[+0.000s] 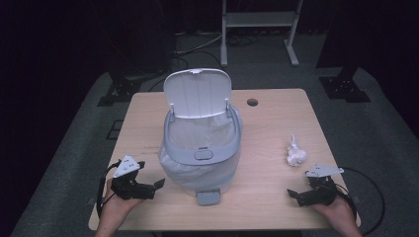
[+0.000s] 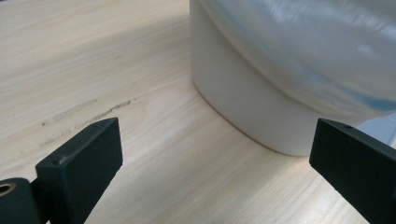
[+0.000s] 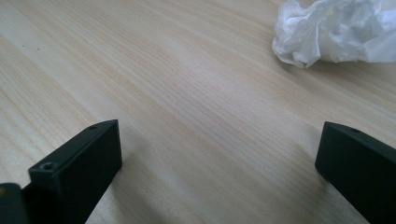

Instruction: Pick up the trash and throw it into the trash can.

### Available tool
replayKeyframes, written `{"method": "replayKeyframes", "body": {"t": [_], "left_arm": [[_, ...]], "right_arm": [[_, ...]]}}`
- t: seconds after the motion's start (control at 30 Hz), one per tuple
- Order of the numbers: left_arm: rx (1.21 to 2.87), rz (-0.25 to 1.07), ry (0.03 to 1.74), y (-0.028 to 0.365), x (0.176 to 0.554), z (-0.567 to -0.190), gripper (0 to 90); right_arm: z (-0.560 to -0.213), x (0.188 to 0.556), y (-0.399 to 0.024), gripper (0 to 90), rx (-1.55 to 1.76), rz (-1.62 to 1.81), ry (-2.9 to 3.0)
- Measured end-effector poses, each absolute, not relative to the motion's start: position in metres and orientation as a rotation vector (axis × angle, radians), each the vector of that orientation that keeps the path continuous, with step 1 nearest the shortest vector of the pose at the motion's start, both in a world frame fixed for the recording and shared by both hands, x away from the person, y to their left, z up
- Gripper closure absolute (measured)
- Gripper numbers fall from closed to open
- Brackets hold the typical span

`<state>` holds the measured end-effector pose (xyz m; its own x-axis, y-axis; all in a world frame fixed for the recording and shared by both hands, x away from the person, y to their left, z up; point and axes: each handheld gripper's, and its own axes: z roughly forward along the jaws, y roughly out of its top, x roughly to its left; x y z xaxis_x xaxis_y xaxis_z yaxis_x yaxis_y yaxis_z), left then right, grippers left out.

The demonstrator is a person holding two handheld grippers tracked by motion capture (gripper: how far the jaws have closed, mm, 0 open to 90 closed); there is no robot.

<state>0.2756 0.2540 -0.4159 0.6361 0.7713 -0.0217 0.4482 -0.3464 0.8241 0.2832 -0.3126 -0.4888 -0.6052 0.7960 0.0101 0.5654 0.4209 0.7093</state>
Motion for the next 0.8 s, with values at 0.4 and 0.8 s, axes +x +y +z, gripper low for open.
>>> {"method": "replayKeyframes", "body": {"t": [0.4, 0.8], "left_arm": [[2.080, 0.466, 1.002, 0.252, 0.282, -0.446, 1.6], [2.160, 0.434, 1.025, 0.248, 0.286, -0.471, 1.6]], "right_arm": [[-0.489, 0.283, -0.313, 0.0, 1.172, 0.985, 2.353], [-0.487, 0.284, -0.313, 0.0, 1.188, 0.958, 2.366]]}}
